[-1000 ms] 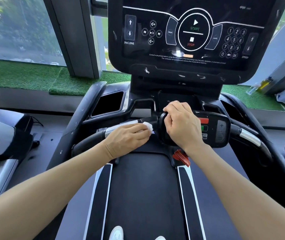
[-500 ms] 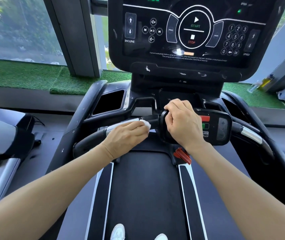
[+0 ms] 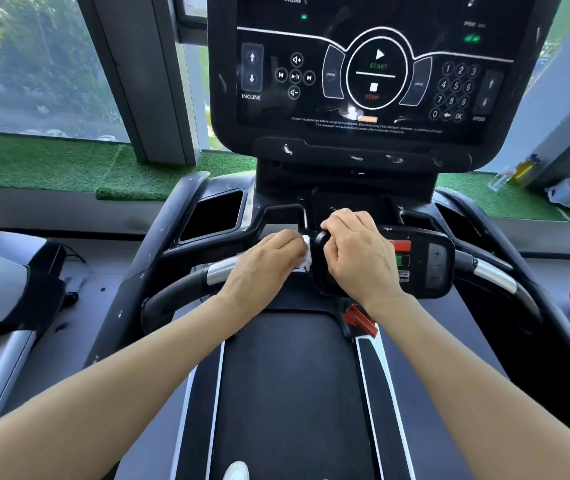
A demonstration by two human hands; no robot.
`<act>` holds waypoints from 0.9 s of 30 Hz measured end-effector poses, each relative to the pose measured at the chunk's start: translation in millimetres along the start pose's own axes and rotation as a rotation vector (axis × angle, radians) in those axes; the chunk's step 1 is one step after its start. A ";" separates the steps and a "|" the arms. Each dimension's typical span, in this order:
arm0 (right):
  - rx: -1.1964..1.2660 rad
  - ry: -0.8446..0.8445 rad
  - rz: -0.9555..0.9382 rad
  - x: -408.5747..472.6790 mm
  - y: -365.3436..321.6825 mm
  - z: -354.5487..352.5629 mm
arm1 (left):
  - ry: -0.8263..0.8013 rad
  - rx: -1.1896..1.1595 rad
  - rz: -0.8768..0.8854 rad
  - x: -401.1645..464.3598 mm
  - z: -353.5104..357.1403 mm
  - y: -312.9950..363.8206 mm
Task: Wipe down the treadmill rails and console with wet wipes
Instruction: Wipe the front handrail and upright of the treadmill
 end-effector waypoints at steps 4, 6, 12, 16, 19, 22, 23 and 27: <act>-0.002 0.000 0.005 0.9 -1.3 0.6 | -0.078 -0.049 -0.186 21.9 -0.7 2.2; -0.002 0.004 0.007 1.5 -1.9 -0.4 | -0.119 -0.058 -0.181 25.4 -6.1 -2.4; -0.021 0.032 0.016 0.4 -3.8 1.3 | -0.169 -0.024 -0.031 26.5 -14.0 -1.7; -0.061 0.028 0.019 1.6 -6.1 0.9 | -0.365 -0.073 -0.235 63.0 -10.9 -19.6; -0.066 0.025 0.017 1.3 -6.4 0.8 | -0.589 -0.058 -0.350 83.6 -5.5 -29.1; -0.062 0.037 0.019 1.0 -6.2 1.1 | -0.457 -0.065 -0.272 70.1 -9.8 -17.5; -0.061 0.037 0.022 0.3 -6.3 1.5 | -0.386 -0.050 -0.217 58.5 -12.5 -11.4; -0.064 0.045 0.028 0.3 -6.7 1.7 | -0.278 0.070 0.047 18.3 -21.5 -4.1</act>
Point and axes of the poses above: each hand's wrist, its own x-axis towards the middle knuckle, its own z-axis out of the palm, y = z × x, the point moved 1 cm from there along x, towards the middle knuckle, and after that the axes turned 7 degrees about z, right-handed, at the moved point
